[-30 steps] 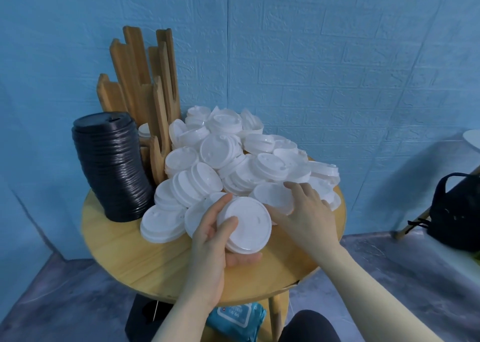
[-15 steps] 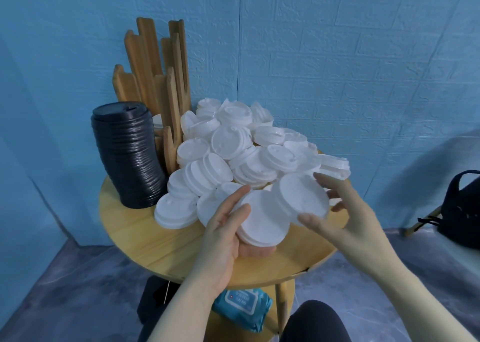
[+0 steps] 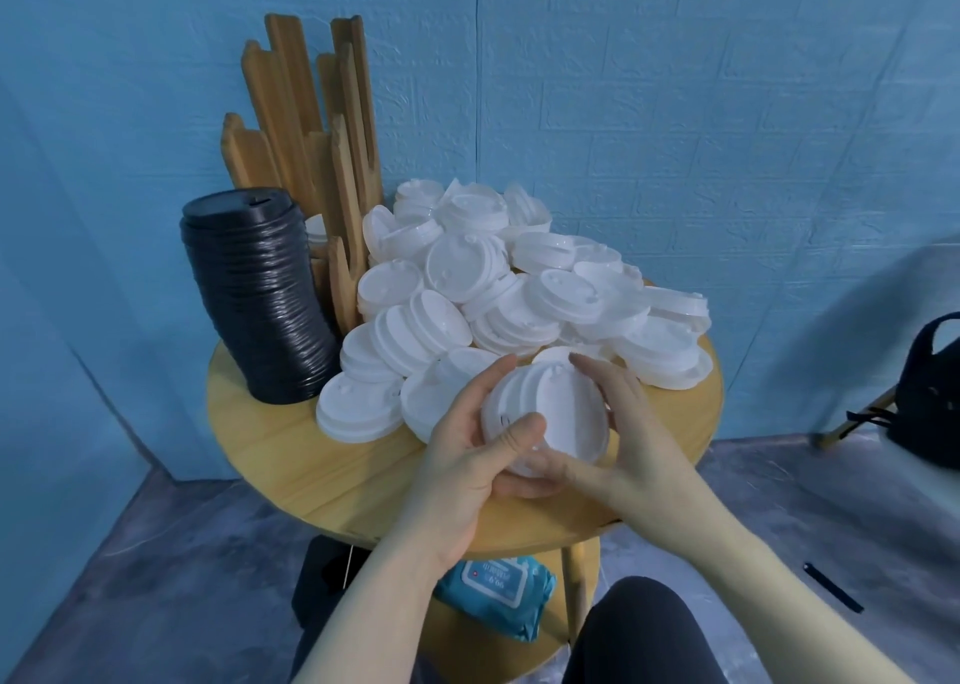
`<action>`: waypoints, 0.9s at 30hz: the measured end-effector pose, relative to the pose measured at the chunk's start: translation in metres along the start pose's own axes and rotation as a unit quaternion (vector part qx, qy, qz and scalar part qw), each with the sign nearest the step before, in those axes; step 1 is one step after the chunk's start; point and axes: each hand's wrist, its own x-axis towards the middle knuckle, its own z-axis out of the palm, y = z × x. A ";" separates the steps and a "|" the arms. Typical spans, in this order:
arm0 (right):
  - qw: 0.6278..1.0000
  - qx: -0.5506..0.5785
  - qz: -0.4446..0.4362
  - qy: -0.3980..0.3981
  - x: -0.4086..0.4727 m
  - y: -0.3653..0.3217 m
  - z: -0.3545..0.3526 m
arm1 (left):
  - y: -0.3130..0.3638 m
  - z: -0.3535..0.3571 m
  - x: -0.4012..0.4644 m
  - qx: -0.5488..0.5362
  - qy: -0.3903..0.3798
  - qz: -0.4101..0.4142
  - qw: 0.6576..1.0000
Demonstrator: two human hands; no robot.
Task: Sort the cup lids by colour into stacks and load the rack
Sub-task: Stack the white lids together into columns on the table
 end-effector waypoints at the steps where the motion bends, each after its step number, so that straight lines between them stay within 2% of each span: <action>1: 1.000 -0.011 -0.012 0.015 0.000 -0.001 0.002 | 0.000 0.000 0.000 -0.004 -0.003 -0.002 1.000; 4: 0.997 -0.025 -0.075 -0.026 0.003 -0.003 -0.009 | 0.001 -0.002 0.002 0.002 -0.007 -0.008 1.000; 7: 0.977 -0.114 -0.152 -0.096 0.005 -0.002 -0.025 | 0.002 -0.002 0.002 0.005 -0.015 -0.014 1.000; 12: 0.963 -0.140 -0.179 -0.147 0.007 -0.007 -0.024 | 0.002 -0.002 0.000 0.029 -0.024 -0.013 0.999; 17: 0.980 -0.108 -0.142 -0.083 0.002 0.003 -0.016 | 0.003 -0.002 -0.001 -0.005 0.006 -0.005 1.000; 22: 0.983 -0.127 -0.130 -0.031 -0.007 0.010 -0.013 | 0.004 0.001 -0.001 -0.032 0.006 -0.013 0.999; 27: 0.982 -0.157 -0.102 0.039 -0.004 0.018 -0.014 | 0.002 -0.001 0.000 -0.030 0.052 0.019 0.998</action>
